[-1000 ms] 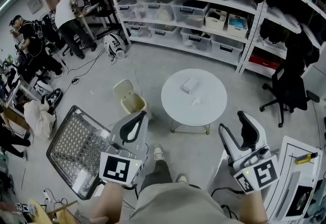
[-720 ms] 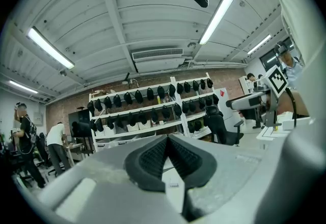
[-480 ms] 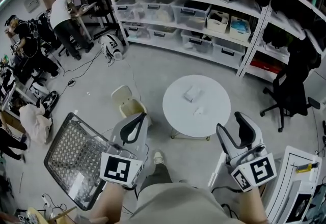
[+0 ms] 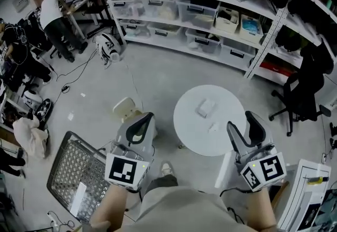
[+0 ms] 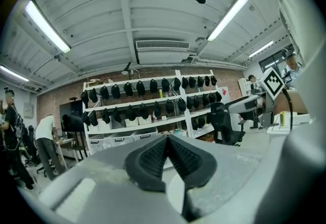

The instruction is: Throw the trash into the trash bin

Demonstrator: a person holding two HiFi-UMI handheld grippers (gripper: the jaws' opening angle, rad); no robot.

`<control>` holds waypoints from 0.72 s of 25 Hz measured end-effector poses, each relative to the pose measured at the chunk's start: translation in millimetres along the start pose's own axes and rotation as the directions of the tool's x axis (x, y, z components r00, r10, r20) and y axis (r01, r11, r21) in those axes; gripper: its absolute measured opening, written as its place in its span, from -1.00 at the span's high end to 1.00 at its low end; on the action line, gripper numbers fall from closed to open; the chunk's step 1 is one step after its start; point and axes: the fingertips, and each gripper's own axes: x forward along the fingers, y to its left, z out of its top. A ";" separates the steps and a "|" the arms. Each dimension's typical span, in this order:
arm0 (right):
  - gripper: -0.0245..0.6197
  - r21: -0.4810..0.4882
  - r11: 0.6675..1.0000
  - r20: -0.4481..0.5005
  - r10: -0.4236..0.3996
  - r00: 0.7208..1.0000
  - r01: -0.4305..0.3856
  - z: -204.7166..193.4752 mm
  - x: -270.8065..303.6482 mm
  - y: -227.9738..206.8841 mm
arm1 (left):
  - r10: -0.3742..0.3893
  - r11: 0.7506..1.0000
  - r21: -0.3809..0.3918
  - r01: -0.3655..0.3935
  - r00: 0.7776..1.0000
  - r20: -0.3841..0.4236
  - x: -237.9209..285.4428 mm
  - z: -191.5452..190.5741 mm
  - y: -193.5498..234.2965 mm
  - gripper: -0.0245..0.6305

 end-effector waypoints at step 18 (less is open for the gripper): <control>0.14 0.020 0.996 -0.116 -0.086 0.989 0.089 -30.7 124.5 -25.8 | -0.090 0.996 0.018 0.091 0.994 -0.070 88.7 -53.5 98.9 0.92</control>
